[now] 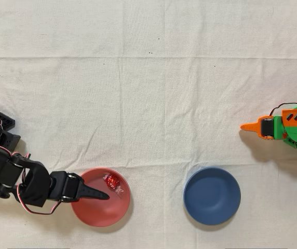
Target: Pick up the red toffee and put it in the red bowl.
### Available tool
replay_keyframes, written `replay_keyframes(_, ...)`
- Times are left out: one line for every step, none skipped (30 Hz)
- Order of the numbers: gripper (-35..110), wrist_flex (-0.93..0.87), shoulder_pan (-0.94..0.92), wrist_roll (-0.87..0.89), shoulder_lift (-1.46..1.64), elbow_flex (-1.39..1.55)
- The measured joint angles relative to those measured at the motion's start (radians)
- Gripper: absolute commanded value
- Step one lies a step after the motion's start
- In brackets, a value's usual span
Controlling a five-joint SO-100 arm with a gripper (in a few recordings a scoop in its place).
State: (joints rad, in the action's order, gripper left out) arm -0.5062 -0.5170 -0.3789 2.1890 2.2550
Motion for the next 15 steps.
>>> replay_keyframes(4,-0.021,0.014,0.032,0.023,0.000)
replay_keyframes(4,-0.041,0.028,0.061,0.046,0.000)
replay_keyframes(4,-0.060,0.040,0.087,0.072,0.005)
replay_keyframes(3,-0.078,0.051,0.115,0.100,0.011)
replay_keyframes(2,-0.095,0.058,0.135,0.126,0.011)
replay_keyframes(1,-0.112,0.069,0.152,0.153,0.017)
replay_keyframes(1,-0.132,0.084,0.163,0.183,0.025)
replay_keyframes(1,-0.149,0.100,0.172,0.209,0.029)
replay_keyframes(1,-0.167,0.117,0.183,0.235,0.029)
replay_keyframes(1,-0.187,0.141,0.192,0.264,0.031)
replay_keyframes(1,-0.204,0.164,0.206,0.288,0.037)
replay_keyframes(1,-0.218,0.187,0.230,0.316,0.052)
replay_keyframes(1,-0.224,0.209,0.258,0.341,0.069)
replay_keyframes(1,-0.224,0.232,0.281,0.368,0.087)
replay_keyframes(0,-0.224,0.255,0.304,0.400,0.109)
